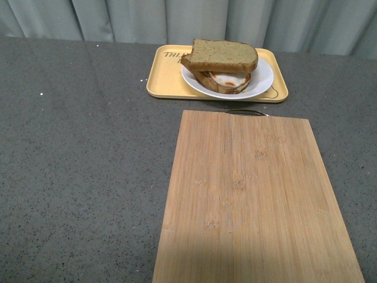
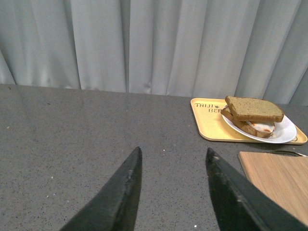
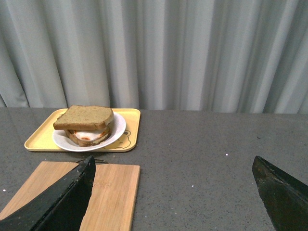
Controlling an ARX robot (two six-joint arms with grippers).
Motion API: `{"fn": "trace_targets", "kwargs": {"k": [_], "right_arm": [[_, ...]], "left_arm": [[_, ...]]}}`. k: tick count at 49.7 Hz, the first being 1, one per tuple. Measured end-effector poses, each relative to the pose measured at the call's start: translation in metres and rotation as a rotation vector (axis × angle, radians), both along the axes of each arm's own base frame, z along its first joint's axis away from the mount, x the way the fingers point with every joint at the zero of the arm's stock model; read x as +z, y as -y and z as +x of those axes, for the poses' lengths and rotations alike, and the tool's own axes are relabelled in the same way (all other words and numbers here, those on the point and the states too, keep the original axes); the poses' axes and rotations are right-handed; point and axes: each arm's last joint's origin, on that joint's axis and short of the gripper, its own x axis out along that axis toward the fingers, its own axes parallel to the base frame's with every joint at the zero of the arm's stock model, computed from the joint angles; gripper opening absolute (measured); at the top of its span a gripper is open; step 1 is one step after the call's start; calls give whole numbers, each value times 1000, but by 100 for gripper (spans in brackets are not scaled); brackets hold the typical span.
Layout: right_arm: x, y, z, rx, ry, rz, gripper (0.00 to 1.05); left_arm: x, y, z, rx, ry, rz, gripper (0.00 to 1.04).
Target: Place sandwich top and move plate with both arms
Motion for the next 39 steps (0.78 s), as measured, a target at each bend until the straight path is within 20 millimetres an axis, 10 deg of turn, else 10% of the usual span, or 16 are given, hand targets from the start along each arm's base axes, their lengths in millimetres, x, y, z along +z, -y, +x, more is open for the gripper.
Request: {"fn": "trace_targets", "kwargs": {"k": [14, 39], "right_arm": [[0, 0, 0, 0, 0, 0, 95], [0, 0, 0, 0, 0, 0, 95]], "left_arm": [[0, 0, 0, 0, 0, 0, 99], [0, 0, 0, 0, 0, 0, 98]]}}
